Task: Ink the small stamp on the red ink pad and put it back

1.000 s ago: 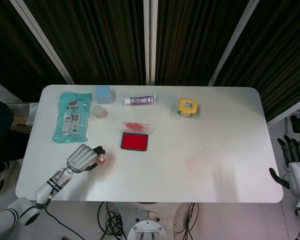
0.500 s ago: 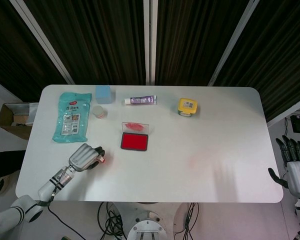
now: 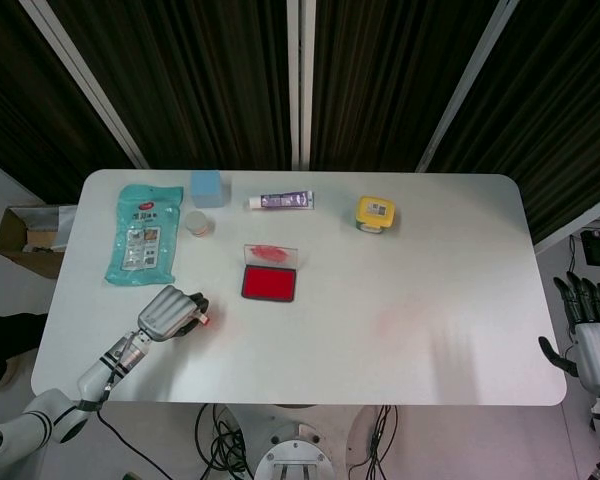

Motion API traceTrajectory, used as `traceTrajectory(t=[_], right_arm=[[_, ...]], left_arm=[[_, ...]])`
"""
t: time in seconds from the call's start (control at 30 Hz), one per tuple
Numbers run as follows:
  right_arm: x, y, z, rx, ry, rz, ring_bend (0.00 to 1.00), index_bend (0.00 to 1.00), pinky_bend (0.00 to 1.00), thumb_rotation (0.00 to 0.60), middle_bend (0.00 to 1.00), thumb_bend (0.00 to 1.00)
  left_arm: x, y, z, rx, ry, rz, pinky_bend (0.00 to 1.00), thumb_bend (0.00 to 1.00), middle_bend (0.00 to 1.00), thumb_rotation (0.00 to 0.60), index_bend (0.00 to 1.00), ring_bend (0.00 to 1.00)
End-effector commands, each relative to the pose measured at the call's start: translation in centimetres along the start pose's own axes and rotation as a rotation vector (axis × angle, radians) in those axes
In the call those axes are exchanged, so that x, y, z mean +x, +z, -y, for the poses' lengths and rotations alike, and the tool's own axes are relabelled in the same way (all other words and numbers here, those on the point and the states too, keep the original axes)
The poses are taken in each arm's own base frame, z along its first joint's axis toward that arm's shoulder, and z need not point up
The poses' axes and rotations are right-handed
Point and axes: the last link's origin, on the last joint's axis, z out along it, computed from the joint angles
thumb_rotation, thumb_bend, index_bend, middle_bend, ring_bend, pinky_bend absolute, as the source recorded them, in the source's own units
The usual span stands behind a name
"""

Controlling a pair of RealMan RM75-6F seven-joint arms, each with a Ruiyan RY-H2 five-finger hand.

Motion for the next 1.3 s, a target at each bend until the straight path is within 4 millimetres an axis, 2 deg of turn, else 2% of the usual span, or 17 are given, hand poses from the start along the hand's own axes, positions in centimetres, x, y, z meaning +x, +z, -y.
traceTrajectory(t=[0.03, 0.27, 0.43, 0.53, 0.73, 0.9, 1.1, 1.3], right_arm=[[-0.1, 0.0, -0.1, -0.002, 0.0, 0.003, 0.0, 0.0, 0.0, 0.6, 0.0, 0.18], [-0.1, -0.1, -0.2, -0.005, 0.002, 0.001, 0.0, 0.0, 0.0, 0.6, 0.0, 0.18], [-0.1, 0.0, -0.2, -0.002, 0.003, 0.002, 0.0, 0.0, 0.0, 0.6, 0.0, 0.18], [-0.3, 0.1, -0.1, 0.002, 0.006, 0.008, 0.0, 0.0, 0.0, 0.6, 0.0, 0.18], [-0.5, 0.1, 0.0, 0.007, 0.012, 0.014, 0.0, 0.0, 0.0, 0.6, 0.0, 0.18], [0.0, -0.2, -0.4, -0.002, 0.013, 0.001, 0.0, 0.0, 0.0, 0.6, 0.0, 0.18], [0.0, -0.4, -1.0, -0.013, 0.018, 0.009, 0.0, 0.0, 0.0, 0.6, 0.0, 0.18], [0.0, -0.5, -1.3, -0.017, 0.024, 0.005, 0.0, 0.0, 0.0, 0.6, 0.0, 0.18]], left_arm=[[0.0, 0.1, 0.0, 0.002, -0.005, 0.004, 1.0, 0.39, 0.53, 0.6, 0.53, 0.99], [0.6, 0.0, -0.2, 0.0, -0.077, -0.011, 1.0, 0.41, 0.55, 0.6, 0.56, 0.99], [2.5, 0.4, -0.4, -0.016, -0.148, -0.058, 1.0, 0.41, 0.56, 0.6, 0.57, 1.0], [4.3, 1.5, -0.9, -0.032, -0.17, -0.097, 1.0, 0.41, 0.57, 0.6, 0.57, 1.0], [7.4, 6.0, -4.2, -0.11, -0.148, -0.149, 1.0, 0.42, 0.59, 0.6, 0.59, 1.0], [8.5, 9.9, -6.5, -0.155, -0.117, -0.154, 1.0, 0.44, 0.6, 0.6, 0.6, 1.0], [7.5, 13.9, -7.8, -0.128, -0.149, -0.09, 1.0, 0.44, 0.6, 0.6, 0.6, 1.0], [6.0, 15.6, -7.9, -0.104, -0.125, -0.046, 1.0, 0.45, 0.6, 0.6, 0.6, 1.0]])
